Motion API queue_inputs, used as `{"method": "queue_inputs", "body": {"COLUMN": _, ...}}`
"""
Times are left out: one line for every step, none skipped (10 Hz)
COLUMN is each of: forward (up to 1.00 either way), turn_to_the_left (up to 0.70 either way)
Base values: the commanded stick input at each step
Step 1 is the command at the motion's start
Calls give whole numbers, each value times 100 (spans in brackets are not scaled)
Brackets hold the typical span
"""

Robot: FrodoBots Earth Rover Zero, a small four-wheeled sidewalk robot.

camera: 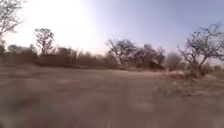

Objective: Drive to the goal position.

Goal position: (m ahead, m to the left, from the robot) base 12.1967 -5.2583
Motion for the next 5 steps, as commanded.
{"method": "queue_inputs", "body": {"forward": 70, "turn_to_the_left": 0}}
{"method": "queue_inputs", "body": {"forward": 70, "turn_to_the_left": 0}}
{"method": "queue_inputs", "body": {"forward": 70, "turn_to_the_left": 0}}
{"method": "queue_inputs", "body": {"forward": 70, "turn_to_the_left": 0}}
{"method": "queue_inputs", "body": {"forward": 70, "turn_to_the_left": 0}}
